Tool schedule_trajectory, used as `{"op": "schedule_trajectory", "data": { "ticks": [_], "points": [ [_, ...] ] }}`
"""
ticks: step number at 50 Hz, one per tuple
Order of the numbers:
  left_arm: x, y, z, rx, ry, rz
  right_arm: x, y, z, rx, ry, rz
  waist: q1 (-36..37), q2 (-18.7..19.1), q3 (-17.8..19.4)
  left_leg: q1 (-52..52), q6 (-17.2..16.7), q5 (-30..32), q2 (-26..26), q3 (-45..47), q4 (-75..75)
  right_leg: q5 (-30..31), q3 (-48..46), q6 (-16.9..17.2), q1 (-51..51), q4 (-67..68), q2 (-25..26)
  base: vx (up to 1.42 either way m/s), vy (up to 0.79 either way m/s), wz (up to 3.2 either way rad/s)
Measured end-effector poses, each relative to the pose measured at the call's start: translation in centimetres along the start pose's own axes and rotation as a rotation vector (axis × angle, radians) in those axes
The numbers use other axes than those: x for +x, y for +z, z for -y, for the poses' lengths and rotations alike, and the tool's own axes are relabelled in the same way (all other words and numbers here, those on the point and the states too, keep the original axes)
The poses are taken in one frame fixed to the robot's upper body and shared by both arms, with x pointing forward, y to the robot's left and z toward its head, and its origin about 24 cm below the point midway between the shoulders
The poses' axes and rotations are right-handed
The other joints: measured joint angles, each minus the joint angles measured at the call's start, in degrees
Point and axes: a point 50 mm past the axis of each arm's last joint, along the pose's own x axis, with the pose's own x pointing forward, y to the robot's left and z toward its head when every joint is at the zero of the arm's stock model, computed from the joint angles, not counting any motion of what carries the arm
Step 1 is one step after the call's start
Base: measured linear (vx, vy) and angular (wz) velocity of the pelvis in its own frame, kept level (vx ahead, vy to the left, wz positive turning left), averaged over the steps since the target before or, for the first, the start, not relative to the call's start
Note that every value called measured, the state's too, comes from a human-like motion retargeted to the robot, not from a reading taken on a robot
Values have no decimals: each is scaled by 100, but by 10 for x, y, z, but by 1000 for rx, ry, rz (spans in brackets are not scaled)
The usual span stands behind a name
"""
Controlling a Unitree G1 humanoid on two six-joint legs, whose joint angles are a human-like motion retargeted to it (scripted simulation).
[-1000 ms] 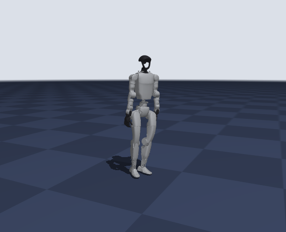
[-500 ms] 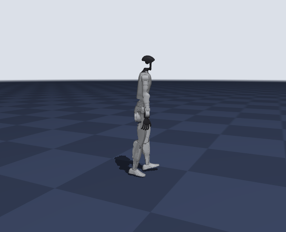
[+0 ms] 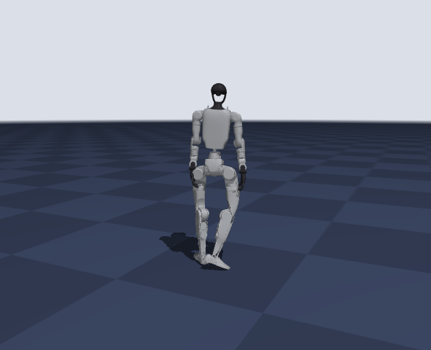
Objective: In place motions
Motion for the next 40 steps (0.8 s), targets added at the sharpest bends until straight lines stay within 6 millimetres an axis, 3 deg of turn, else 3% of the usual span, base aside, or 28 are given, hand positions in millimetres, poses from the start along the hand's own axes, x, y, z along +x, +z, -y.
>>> {"op": "schedule_trajectory", "data": {
  "ticks": [3, 5, 8, 10, 15, 18, 20, 21, 22, 23, 24, 27, 35, 38, 40],
  "points": [
    [-1, 2, -3, 4, -7, -2, -4, 24, 13, -14, -30, 87, -442, 349, 214, -151, -10, -23, 115, -585, 71, 443, 1645, -793, -769, 2172, -781, -24, 31, 207],
    [-2, 1, -7, 27, -6, -16, -7, 38, 17, -31, -27, 131, -654, 418, 286, -306, 85, 33, 15, -987, 78, 609, 2909, -757, -1395, 2886, -836, -13, 34, 193],
    [-2, -2, -14, 56, 15, -39, -11, 59, 16, -18, -28, 201, -719, 469, 476, -431, 149, 178, 39, -1313, 111, 535, 4680, -348, -2069, 2911, -49, -18, 10, 160],
    [-3, -1, -19, 58, 24, -37, -15, 74, 16, -10, -33, 264, -785, 473, 624, -529, 143, 282, 68, -1578, 157, 329, 5109, -298, -2251, 2694, 157, -15, 7, 156],
    [-5, 0, -27, 70, -4, -45, -23, 99, 16, -97, -64, 385, -935, 350, 731, -735, 144, 413, -135, -2269, 207, -292, 5176, -347, -2329, 988, 307, -2, -1, 143],
    [-7, 2, -29, 76, -22, -60, -25, 105, 15, -154, -76, 407, -974, 12, 1011, -498, 147, 404, -513, -2624, 252, -341, 6019, -70, -2165, -333, 525, 3, -11, 143],
    [-8, 4, -29, 74, -40, -71, -25, 104, 13, -187, -72, 399, -1012, -144, 1157, -302, 133, 383, -693, -2907, 286, 324, 6004, -212, -1946, -1117, 570, 11, -22, 129],
    [-9, 5, -29, 73, -52, -71, -23, 101, 11, -204, -62, 389, -939, -238, 1157, -246, 135, 388, -758, -2959, 289, 45, 6467, -96, -1869, -1110, 609, 18, -20, 93],
    [-9, 7, -28, 77, -63, -69, -22, 99, 9, -218, -50, 377, -866, -316, 1149, -207, 135, 398, -819, -3033, 295, -108, 6492, -3, -1782, -1135, 578, 24, -15, 83],
    [-9, 9, -25, 88, -74, -64, -21, 95, 7, -223, -35, 362, -797, -360, 1125, -202, 135, 418, -870, -3151, 305, -7, 5639, 42, -1676, -1227, 409, 25, -15, 66],
    [-9, 11, -21, 98, -81, -52, -19, 91, 6, -222, -25, 349, -607, -377, 1084, -213, 116, 426, -853, -3163, 306, -10, 5401, 72, -1608, -1271, 375, 25, -15, 27],
    [-6, 17, -7, 105, -87, 17, -17, 85, 6, -208, -14, 329, -144, -396, 1031, -221, 35, 444, -759, -3195, 297, -40, 5385, 96, -1495, -1389, 417, 14, -16, 14],
    [-5, 17, -8, 173, -13, 43, -15, 76, 8, -141, -25, 276, -469, -356, 1007, -369, -141, 723, -793, -3939, 325, -362, 4494, 187, -1117, -1568, 463, 11, -16, 97],
    [-5, 17, -11, 214, 22, 33, -12, 67, 9, -90, -8, 254, -416, -467, 920, -441, -142, 566, -597, -3252, 433, -441, 4272, 213, -1125, -1584, 356, 3, -8, 78],
    [-5, 18, -10, 229, 27, 38, -11, 60, 11, -69, -10, 231, -397, -535, 828, -509, 57, 539, -513, -2787, 575, -474, 4200, 220, -1179, -1588, 273, 2, -4, 66]
  ]
}}
